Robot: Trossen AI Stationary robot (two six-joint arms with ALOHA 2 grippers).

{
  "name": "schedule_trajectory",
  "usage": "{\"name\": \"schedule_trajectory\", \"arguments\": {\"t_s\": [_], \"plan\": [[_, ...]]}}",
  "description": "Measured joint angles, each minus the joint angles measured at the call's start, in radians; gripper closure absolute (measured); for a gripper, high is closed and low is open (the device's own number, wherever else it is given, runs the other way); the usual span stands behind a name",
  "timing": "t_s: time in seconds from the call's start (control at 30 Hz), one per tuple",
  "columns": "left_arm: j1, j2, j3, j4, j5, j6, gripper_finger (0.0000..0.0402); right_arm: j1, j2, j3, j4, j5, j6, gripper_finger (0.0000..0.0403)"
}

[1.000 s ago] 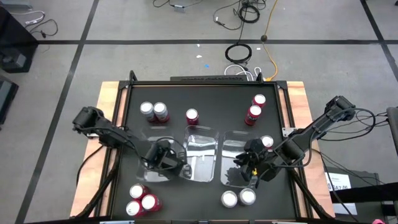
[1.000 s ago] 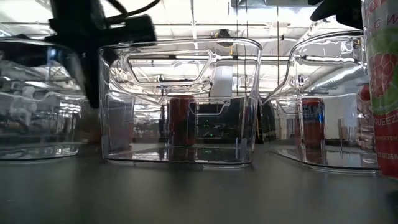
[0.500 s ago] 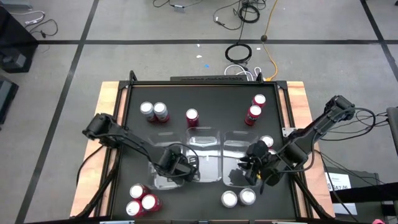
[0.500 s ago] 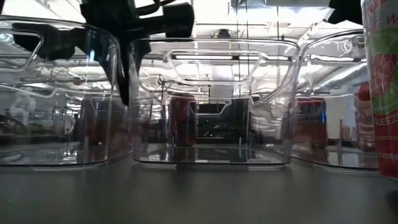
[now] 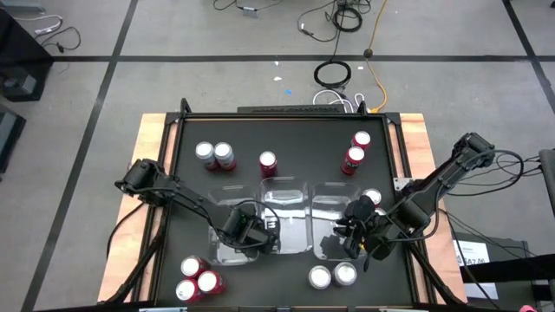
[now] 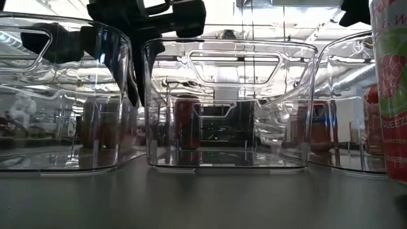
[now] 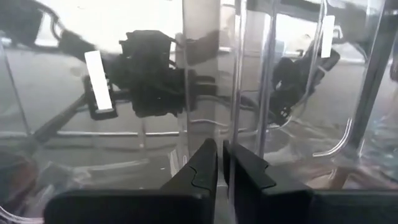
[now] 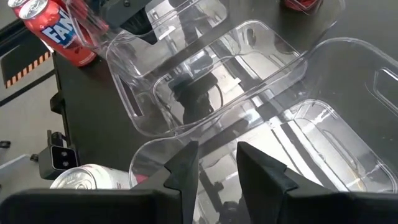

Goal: Sort soda cans
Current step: Adjust the left transparent bin

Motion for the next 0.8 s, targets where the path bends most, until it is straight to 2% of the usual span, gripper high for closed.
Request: {"name": "schedule_trajectory", "arguments": {"t_s": [0.13, 0.63, 0.8], "plan": [[-0.001, 0.0, 0.0, 0.006, 0.0, 0.05, 0.0364, 0.0, 0.0, 0.0, 0.0, 0.001, 0.0, 0.03], [0.001, 0.0, 0.0, 0.0, 0.018, 0.082, 0.0363, -0.001, 0.0, 0.0, 0.004, 0.002, 0.034, 0.03], [0.0, 0.0, 0.0, -0.001, 0.06, 0.102, 0.0363, -0.001, 0.0, 0.0, 0.006, 0.002, 0.037, 0.03]]}}
